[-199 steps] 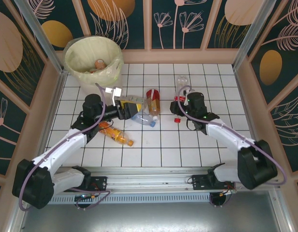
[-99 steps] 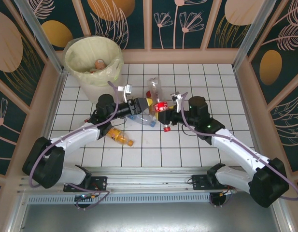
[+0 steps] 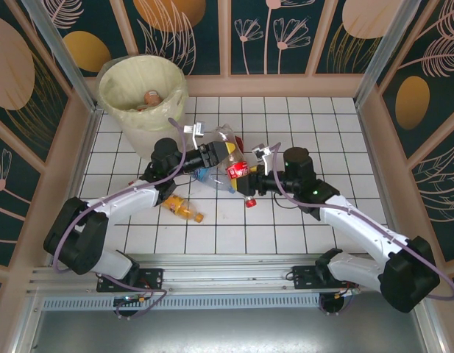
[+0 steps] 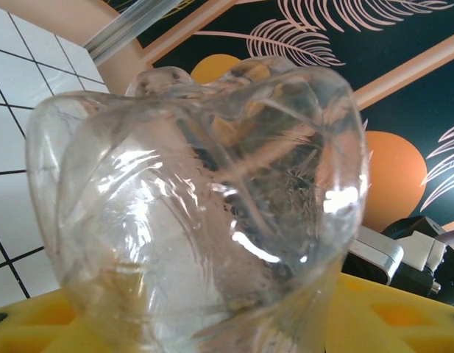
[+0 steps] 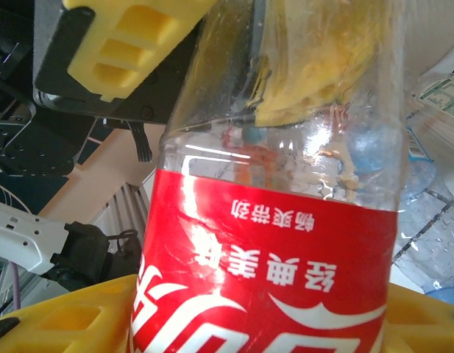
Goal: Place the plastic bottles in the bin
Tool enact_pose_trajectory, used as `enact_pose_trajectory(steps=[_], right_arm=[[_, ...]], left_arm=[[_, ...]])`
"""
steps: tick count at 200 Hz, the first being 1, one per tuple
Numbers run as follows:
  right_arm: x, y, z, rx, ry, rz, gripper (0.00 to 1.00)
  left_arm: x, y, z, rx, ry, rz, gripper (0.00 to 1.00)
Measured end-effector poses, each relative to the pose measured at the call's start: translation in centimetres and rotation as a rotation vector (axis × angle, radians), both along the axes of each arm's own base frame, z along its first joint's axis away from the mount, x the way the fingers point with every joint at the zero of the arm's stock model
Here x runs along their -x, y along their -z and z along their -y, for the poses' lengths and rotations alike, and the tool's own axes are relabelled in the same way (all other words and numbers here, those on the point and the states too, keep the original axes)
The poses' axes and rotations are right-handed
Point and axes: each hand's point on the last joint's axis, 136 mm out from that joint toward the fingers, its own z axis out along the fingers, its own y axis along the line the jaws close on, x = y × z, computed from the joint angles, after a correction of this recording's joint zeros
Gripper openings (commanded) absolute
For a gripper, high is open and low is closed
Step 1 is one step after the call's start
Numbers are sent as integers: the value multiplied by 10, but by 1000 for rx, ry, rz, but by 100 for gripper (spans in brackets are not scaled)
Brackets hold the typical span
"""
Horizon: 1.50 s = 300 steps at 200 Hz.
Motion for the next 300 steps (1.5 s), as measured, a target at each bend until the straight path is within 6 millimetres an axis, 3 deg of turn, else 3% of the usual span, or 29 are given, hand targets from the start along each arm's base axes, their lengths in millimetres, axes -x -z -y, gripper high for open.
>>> enact_pose_trajectory(steps=[22,58,88,113,134,171,215,240,268,300], right_arm=[[-1,3,-1,5,-1,-4,63],[0,5,-2,10,-6,-6,85],[1,2,0,13,8,6,93],[5,-14,6,-8,23,52,95],[12,-31,11,-37,27,94,96],[19,-51,21,-68,54,149,96],[18,-59,28,-75,95,177,95],[15,-58,29,-68,114,177,95],[14,-56,30,-63,120,174,95],[15,-50,30,-57,119,160,95]], left_arm=[[-1,1,0,-6,-4,-4,55],[-2,-5,0,-49,-14,21,53],[-10,-32,-4,-119,-69,101,53],[-20,-67,-16,-170,-126,187,54],[-34,-95,-35,-205,-188,254,54],[-66,-123,-84,-320,-326,312,54],[-84,-205,-128,-440,-546,498,55],[-93,-240,-150,-488,-669,564,54],[-121,-258,-182,-536,-798,568,54],[-156,-258,-218,-622,-932,540,52]])
